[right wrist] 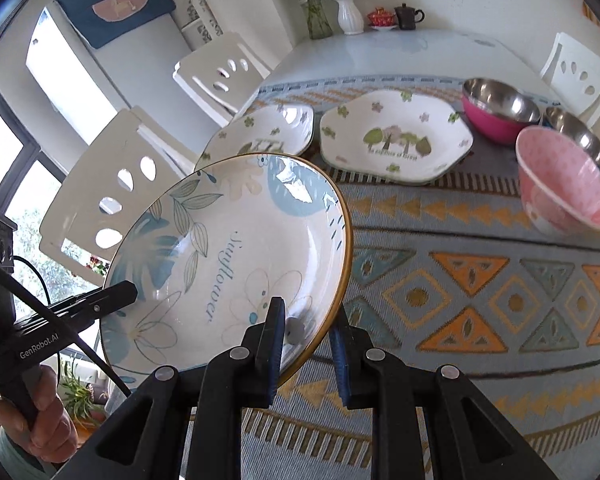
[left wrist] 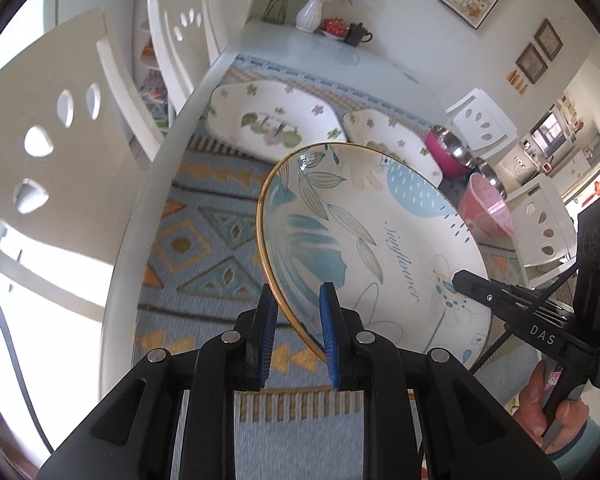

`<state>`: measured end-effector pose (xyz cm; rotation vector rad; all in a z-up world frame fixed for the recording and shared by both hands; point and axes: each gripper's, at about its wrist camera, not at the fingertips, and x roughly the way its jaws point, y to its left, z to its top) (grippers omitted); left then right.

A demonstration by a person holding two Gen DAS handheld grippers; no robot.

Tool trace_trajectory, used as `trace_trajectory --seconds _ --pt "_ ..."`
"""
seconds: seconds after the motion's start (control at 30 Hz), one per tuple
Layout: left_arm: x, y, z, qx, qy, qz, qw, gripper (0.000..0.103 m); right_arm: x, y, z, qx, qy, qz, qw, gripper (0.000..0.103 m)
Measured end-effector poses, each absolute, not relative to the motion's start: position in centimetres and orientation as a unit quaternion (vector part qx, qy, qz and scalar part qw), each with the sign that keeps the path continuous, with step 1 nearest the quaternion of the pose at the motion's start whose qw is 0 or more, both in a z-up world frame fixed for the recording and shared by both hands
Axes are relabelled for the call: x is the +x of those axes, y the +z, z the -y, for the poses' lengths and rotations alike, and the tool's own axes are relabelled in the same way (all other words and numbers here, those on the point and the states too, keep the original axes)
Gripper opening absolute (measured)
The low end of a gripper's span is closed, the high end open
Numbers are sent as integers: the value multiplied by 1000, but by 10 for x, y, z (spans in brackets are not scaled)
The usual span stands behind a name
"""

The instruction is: Organize plates and bowls

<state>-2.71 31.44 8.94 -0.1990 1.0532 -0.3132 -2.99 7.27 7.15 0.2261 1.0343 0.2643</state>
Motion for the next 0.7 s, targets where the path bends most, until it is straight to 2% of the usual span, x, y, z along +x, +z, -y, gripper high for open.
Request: trace_trajectory --seconds 0.43,0.7 --pt "-40 47 -325 -95 -125 -532 832 18 -39 27 -88 104 122 -540 827 22" --pt "-43 33 -324 -83 -125 -539 829 18 -39 20 -94 86 114 -544 827 22"
